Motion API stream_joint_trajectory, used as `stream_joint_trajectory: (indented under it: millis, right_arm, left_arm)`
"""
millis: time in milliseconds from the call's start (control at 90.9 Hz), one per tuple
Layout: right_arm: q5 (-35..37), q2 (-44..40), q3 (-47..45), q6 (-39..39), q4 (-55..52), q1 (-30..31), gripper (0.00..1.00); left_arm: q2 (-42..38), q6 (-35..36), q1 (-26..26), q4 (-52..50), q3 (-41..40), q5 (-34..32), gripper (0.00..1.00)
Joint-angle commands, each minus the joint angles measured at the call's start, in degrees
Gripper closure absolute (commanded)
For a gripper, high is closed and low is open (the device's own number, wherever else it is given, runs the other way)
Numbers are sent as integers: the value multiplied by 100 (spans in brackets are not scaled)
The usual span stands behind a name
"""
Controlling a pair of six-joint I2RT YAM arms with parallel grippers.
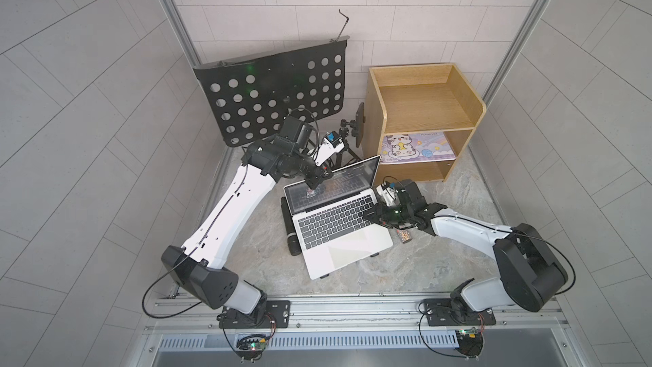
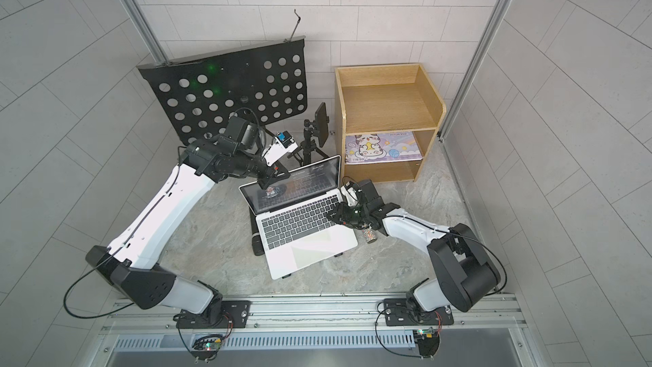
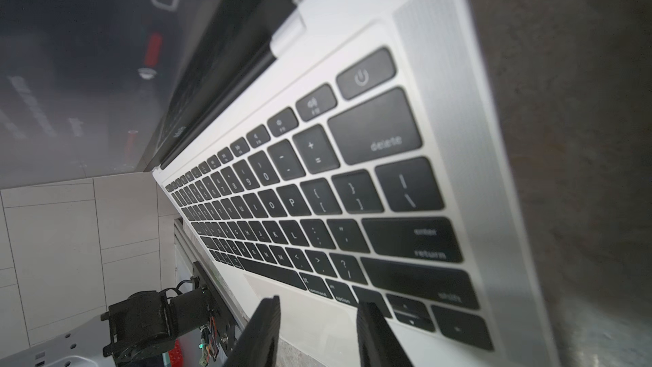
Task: Close the laptop lid and set it aside
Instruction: Close the lid of the laptop.
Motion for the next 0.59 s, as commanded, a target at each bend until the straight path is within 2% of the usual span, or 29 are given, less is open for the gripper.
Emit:
stream_joint_trajectory:
  millis: [0,583]
  right_arm:
    - [34,88,133,77,-23,40,60]
    - [82,172,178,100,-125,32,60]
  left_arm:
    - [-222,20,-142,-278,-241,126,80]
    - [-999,-370,-637,91,-1271,112,80]
